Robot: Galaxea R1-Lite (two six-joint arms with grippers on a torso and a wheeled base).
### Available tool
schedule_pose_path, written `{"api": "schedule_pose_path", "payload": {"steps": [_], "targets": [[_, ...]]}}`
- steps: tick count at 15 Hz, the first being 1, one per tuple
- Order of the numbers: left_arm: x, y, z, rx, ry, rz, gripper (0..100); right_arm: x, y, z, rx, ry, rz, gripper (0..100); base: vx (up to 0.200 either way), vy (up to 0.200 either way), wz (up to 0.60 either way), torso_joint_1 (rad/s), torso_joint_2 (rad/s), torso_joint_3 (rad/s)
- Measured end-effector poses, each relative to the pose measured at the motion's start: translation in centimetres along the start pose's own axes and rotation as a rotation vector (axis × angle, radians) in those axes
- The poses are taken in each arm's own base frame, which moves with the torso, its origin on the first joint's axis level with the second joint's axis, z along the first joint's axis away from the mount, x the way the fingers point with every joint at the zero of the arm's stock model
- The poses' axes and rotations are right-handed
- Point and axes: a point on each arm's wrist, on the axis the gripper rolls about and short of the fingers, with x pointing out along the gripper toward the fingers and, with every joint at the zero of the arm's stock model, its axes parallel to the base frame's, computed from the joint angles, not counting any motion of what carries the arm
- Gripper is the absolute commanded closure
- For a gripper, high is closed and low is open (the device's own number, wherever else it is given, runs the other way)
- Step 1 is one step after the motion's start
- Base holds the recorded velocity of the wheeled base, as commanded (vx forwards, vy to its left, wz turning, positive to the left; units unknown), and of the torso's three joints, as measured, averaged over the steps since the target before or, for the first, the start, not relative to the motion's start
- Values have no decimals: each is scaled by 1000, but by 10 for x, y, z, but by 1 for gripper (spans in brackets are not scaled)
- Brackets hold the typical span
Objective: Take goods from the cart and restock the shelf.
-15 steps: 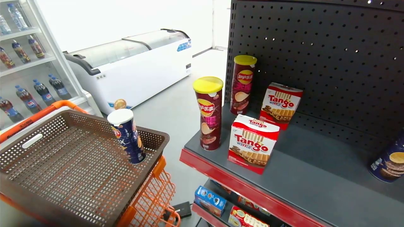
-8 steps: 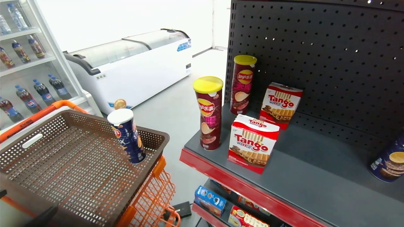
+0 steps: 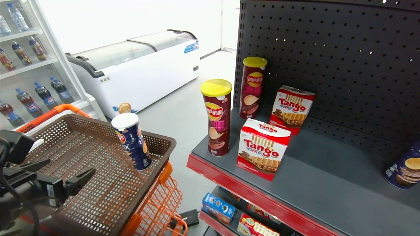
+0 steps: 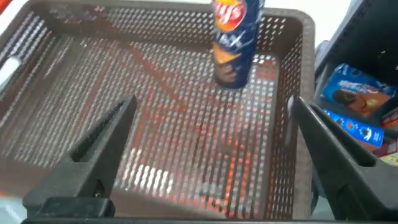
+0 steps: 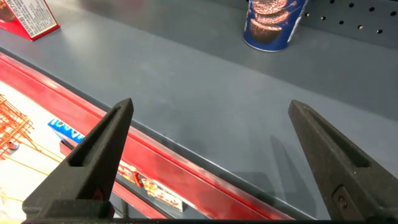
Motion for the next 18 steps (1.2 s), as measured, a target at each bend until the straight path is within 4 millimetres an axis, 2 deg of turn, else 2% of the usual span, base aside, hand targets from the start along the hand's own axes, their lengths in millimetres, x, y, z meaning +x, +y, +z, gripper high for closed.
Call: {"api": "schedule_pose_path", "payload": {"steps": [6, 9, 11, 14, 18], "targets": [[58, -5, -2, 0, 32, -62, 0, 0, 0, 0, 0, 0, 0, 0, 0, 0, 0, 0, 0, 0], [89, -7, 3, -34, -22, -68, 0, 0, 0, 0, 0, 0, 0, 0, 0, 0, 0, 0, 0, 0], [107, -15, 3, -31, -70, -93, 0, 0, 0, 0, 0, 0, 0, 0, 0, 0, 0, 0, 0, 0], [130, -26, -4, -24, -86, -125, 0, 0, 0, 0, 0, 0, 0, 0, 0, 0, 0, 0, 0, 0], [155, -29, -12, -21, -122, -98, 0, 0, 0, 0, 0, 0, 0, 0, 0, 0, 0, 0, 0, 0]]}}
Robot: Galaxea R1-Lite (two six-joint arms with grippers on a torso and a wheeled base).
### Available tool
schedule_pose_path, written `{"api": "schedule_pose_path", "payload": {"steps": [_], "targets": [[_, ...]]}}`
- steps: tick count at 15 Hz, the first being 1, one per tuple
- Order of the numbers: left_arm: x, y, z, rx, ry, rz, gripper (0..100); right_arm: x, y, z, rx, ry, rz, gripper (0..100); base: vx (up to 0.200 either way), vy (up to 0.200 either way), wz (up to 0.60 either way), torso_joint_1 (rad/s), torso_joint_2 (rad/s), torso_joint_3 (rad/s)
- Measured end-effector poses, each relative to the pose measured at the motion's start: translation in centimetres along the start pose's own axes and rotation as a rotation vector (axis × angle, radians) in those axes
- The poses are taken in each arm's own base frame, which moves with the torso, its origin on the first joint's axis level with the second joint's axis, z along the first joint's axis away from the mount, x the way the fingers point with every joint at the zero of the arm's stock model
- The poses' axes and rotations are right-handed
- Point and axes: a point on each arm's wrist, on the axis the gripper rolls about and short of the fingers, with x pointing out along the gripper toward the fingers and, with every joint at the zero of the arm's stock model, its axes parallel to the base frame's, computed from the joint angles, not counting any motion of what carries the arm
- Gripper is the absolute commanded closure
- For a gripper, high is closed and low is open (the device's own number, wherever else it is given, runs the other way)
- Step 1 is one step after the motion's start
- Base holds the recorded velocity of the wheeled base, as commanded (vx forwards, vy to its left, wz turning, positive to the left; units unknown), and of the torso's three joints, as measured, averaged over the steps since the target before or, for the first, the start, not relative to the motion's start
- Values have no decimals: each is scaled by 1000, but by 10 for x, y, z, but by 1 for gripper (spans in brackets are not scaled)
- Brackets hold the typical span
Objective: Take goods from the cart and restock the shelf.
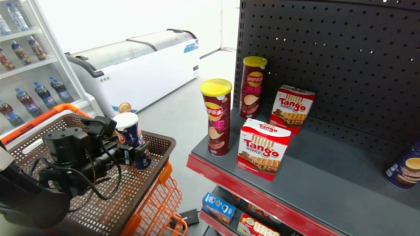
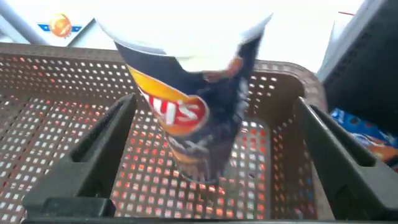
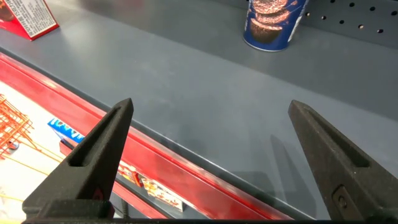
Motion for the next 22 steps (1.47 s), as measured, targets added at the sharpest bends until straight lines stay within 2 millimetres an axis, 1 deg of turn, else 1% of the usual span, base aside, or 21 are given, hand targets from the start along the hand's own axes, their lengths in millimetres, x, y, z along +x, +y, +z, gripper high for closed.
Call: {"api": "schedule_pose_path", "payload": {"steps": [4, 7, 8, 12, 17, 19, 22], "targets": [[30, 1, -7, 3, -25, 31, 0, 0, 0, 0, 0, 0, 0, 0, 0, 0, 0, 0, 0, 0], [46, 3, -10, 8, -33, 35, 0, 0, 0, 0, 0, 0, 0, 0, 0, 0, 0, 0, 0, 0], [49, 2, -11, 8, -36, 35, 100, 0, 0, 0, 0, 0, 0, 0, 0, 0, 0, 0, 0, 0], [60, 3, -12, 18, -58, 48, 100, 0, 0, 0, 0, 0, 0, 0, 0, 0, 0, 0, 0, 0], [60, 3, -13, 17, -52, 61, 100, 0, 0, 0, 0, 0, 0, 0, 0, 0, 0, 0, 0, 0], [57, 3, -6, 17, -63, 59, 100, 0, 0, 0, 0, 0, 0, 0, 0, 0, 0, 0, 0, 0], [46, 1, 10, 19, -107, 45, 100, 0, 0, 0, 0, 0, 0, 0, 0, 0, 0, 0, 0, 0]]}}
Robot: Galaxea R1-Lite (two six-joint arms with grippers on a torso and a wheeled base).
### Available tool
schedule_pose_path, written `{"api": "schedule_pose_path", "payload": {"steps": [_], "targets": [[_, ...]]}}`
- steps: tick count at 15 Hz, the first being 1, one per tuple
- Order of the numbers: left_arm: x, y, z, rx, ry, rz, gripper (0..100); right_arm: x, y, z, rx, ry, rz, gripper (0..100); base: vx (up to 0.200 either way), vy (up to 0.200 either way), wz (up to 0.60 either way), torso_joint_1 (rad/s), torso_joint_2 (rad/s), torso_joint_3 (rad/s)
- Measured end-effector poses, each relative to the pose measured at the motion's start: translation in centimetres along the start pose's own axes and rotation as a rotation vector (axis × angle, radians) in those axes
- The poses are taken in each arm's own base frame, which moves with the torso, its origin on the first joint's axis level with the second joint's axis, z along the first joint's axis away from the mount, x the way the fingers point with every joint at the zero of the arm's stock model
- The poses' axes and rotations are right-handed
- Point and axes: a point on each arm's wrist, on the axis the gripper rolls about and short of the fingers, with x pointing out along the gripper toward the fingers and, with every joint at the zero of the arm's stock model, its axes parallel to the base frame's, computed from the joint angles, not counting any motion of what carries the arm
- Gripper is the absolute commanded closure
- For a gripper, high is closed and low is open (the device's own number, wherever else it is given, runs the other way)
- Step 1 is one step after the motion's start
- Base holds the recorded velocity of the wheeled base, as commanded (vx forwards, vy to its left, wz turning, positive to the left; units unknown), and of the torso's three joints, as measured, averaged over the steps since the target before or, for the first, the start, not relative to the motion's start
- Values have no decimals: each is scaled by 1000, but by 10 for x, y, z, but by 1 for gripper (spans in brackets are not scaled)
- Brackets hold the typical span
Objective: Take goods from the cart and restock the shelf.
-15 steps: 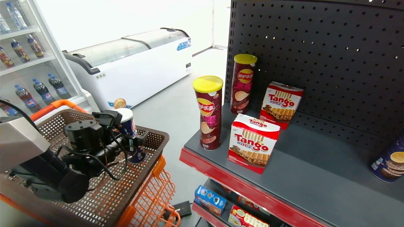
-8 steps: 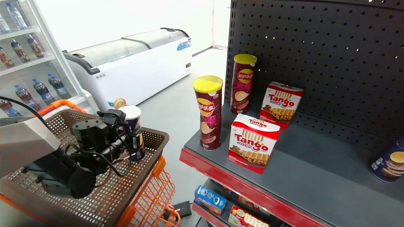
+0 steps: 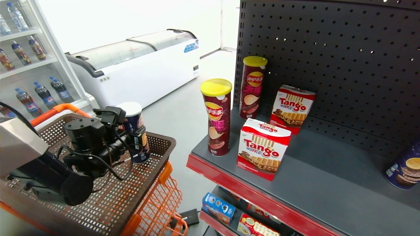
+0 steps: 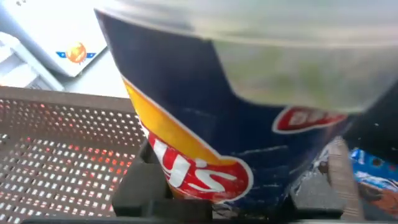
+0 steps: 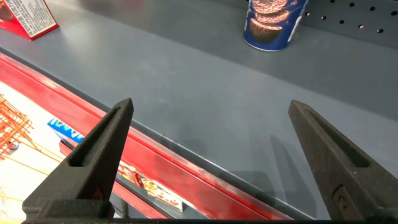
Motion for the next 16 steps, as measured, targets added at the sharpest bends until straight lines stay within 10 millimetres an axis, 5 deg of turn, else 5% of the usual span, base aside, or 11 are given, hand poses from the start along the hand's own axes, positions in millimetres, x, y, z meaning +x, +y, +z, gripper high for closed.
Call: {"api": "schedule_pose_path", "payload": {"steps": [3, 9, 16], "targets": [[-20, -7, 24, 0, -53, -34, 100, 0, 0, 0, 0, 0, 0, 0, 0, 0, 0, 0, 0, 0], [-93, -34, 60, 3, -72, -115, 100, 0, 0, 0, 0, 0, 0, 0, 0, 0, 0, 0, 0, 0], [-156, -66, 78, 3, -175, -386, 100, 0, 0, 0, 0, 0, 0, 0, 0, 0, 0, 0, 0, 0]]}}
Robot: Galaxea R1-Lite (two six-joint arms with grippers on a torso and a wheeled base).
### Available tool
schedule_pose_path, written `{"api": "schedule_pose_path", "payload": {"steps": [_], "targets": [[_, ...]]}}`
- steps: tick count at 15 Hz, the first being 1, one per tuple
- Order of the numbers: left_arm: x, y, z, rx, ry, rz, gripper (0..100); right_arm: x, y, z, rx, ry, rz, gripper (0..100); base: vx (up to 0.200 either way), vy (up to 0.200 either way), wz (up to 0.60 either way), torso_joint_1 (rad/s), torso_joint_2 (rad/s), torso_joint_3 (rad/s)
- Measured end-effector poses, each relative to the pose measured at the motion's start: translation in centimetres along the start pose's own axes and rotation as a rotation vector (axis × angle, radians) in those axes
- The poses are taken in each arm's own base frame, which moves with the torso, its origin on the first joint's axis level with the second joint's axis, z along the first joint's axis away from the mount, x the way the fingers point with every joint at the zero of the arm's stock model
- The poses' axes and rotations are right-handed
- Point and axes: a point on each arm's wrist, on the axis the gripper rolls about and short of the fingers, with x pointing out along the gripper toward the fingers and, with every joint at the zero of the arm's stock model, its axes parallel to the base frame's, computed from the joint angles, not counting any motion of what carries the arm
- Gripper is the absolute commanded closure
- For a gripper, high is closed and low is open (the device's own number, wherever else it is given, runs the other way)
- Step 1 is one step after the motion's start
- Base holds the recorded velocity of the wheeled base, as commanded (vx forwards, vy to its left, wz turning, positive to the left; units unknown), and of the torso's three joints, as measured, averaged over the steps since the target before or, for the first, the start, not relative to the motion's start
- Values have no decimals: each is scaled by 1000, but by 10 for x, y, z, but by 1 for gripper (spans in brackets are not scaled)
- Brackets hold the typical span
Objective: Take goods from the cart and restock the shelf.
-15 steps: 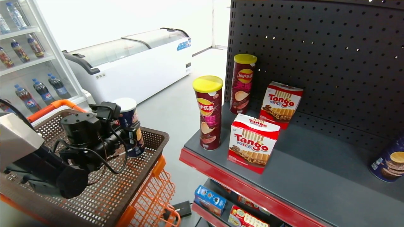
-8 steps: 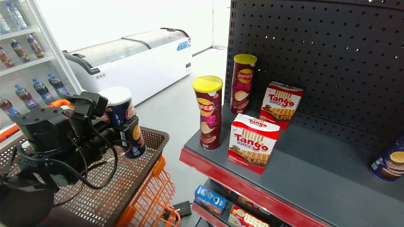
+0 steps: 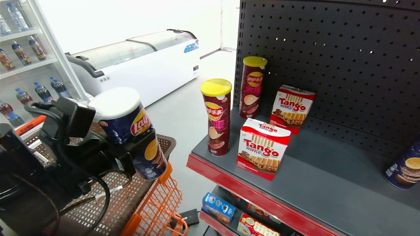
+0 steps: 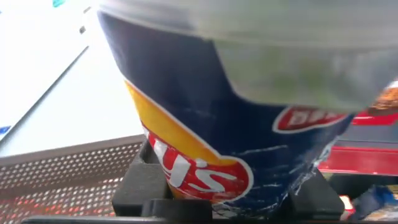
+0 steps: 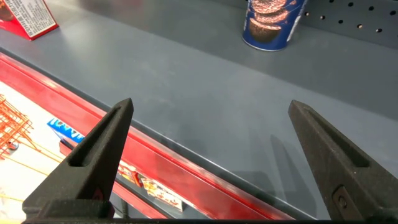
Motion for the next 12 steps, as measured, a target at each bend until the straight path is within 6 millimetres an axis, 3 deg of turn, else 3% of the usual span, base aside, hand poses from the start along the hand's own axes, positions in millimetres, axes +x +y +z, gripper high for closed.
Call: {"api": "schedule_pose_path", "payload": {"steps": [5, 12], "targets": [[-9, -8, 4, -24, -22, -106, 100, 0, 0, 0, 0, 0, 0, 0, 0, 0, 0, 0, 0, 0], [-18, -15, -6, -31, 12, -190, 100, 0, 0, 0, 0, 0, 0, 0, 0, 0, 0, 0, 0, 0]]}}
